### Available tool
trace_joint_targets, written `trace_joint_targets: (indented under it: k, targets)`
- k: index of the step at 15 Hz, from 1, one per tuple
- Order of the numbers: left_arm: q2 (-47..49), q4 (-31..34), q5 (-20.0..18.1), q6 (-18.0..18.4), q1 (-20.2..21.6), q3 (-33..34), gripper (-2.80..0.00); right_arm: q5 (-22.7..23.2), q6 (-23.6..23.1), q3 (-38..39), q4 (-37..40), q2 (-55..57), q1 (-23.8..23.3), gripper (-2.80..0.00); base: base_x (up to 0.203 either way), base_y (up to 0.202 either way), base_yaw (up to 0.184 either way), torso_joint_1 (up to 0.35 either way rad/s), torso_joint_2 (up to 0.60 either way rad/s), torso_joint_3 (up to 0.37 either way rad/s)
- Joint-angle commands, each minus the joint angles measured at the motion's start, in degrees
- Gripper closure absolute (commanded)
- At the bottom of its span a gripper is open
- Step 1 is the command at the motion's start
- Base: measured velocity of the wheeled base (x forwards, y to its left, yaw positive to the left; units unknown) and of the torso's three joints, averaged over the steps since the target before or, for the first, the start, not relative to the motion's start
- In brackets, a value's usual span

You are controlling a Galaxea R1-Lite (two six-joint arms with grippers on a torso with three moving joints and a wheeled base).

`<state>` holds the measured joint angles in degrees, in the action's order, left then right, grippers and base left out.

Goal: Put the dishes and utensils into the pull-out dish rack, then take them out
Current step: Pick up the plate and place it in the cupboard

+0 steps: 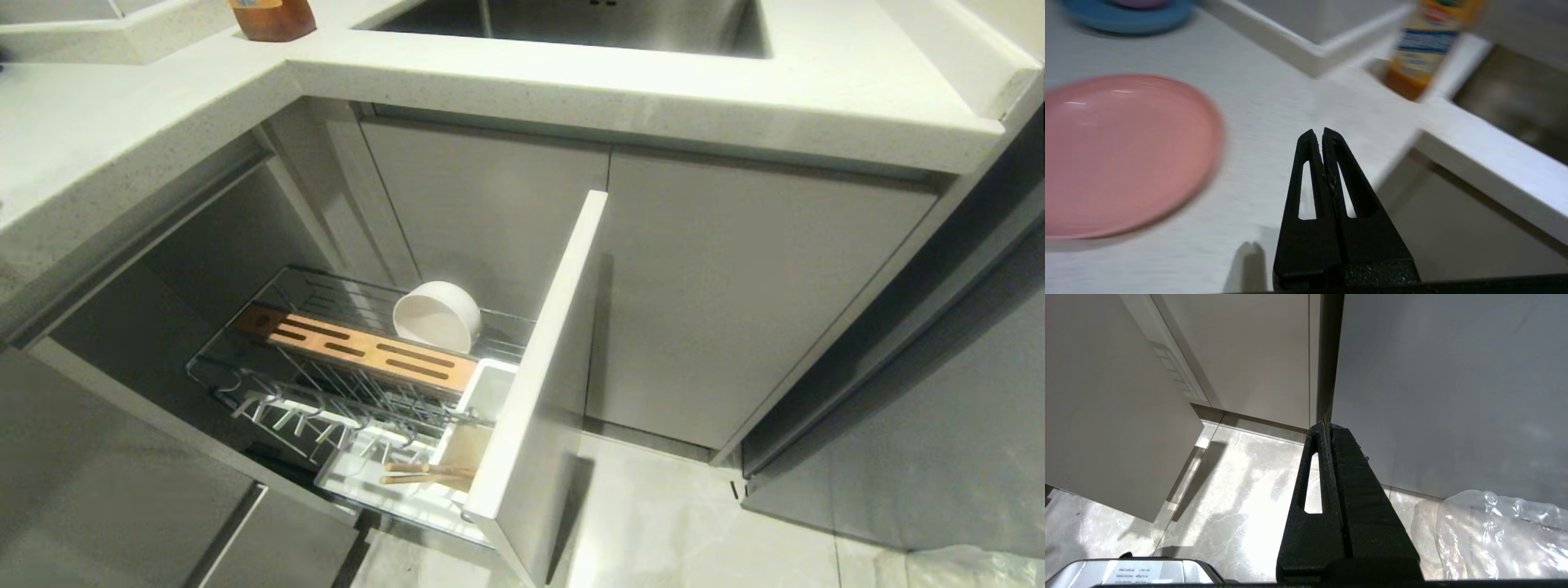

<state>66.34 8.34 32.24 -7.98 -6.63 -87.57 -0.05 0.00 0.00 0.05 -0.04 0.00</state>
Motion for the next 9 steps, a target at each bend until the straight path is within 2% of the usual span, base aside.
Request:
trace_joint_targets:
  k: [1,3,6,7,9]
  targets:
    - [1.97,1.4,-0.95,-0.09,11.69,-1.31,0.0,-0.04,0.0,0.0,-0.04,0.04,0.0,0.0,0.0,0.0,0.0,0.0,0.0,0.0]
    - [5.08,2.1,-1.56,-0.51,16.85,-1.94,0.0,0.03,0.0,0.0,0.0,0.04,0.0,0.0,0.0,0.0,0.0,0.0,0.0,0.0]
    - [9.22,2.35,-1.11,-4.72,19.77,-4.93,0.0,-0.01,0.0,0.0,0.04,0.04,0.0,0.0,0.0,0.0,0.0,0.0,0.0,0.0]
    - [10.95,2.42,0.2,-5.21,20.56,-5.95,0.0,-0.03,0.0,0.0,-0.02,0.04,0.0,0.0,0.0,0.0,0.0,0.0,0.0,0.0]
    - [13.53,2.41,5.88,-5.44,20.92,-6.93,0.0,0.02,0.0,0.0,-0.04,0.04,0.0,0.0,0.0,0.0,0.0,0.0,0.0,0.0]
